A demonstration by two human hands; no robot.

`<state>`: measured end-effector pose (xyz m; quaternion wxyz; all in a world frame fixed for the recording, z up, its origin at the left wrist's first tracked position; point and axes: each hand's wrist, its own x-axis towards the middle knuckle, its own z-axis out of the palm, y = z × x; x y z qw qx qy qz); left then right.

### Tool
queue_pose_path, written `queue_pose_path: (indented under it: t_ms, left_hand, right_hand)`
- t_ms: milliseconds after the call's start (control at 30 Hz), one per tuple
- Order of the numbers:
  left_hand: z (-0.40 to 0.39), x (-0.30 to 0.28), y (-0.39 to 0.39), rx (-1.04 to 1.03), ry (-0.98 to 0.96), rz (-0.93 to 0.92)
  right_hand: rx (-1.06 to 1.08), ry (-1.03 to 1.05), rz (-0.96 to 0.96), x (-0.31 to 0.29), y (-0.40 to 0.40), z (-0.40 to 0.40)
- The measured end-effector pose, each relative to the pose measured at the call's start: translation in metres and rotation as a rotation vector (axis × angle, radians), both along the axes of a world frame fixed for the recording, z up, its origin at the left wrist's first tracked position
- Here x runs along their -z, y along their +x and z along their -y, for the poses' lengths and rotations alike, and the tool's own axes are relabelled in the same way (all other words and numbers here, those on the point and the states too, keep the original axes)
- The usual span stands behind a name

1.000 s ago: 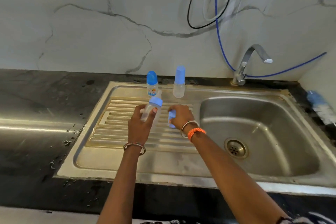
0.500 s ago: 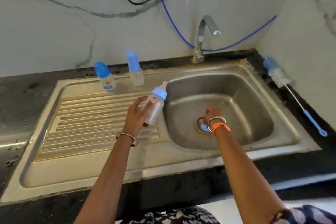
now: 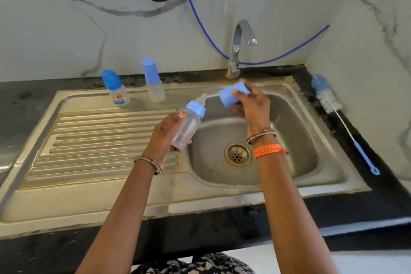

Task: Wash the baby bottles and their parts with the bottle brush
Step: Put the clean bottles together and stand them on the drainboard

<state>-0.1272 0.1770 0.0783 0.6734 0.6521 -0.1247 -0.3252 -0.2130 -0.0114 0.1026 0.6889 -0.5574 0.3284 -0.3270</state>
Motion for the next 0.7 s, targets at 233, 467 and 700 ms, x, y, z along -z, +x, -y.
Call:
queue_pose_path:
  t_ms: [233, 467, 700]
  left_hand:
    - [-0.007, -0.041, 0.0, -0.042, -0.187, 0.049]
    - [-0.039, -0.085, 0.001, -0.227, -0.301, 0.105]
    - [-0.05, -0.114, -0.006, -0.375, -0.436, 0.015]
  right_hand:
    - [-0.133, -0.241, 0.084, -0.07, 0.038, -0.04]
    - [-0.279, -0.397, 0.112, -0.102, 0.059, -0.081]
    - [-0.253, -0.508, 0.24, -0.136, 0.081, -0.118]
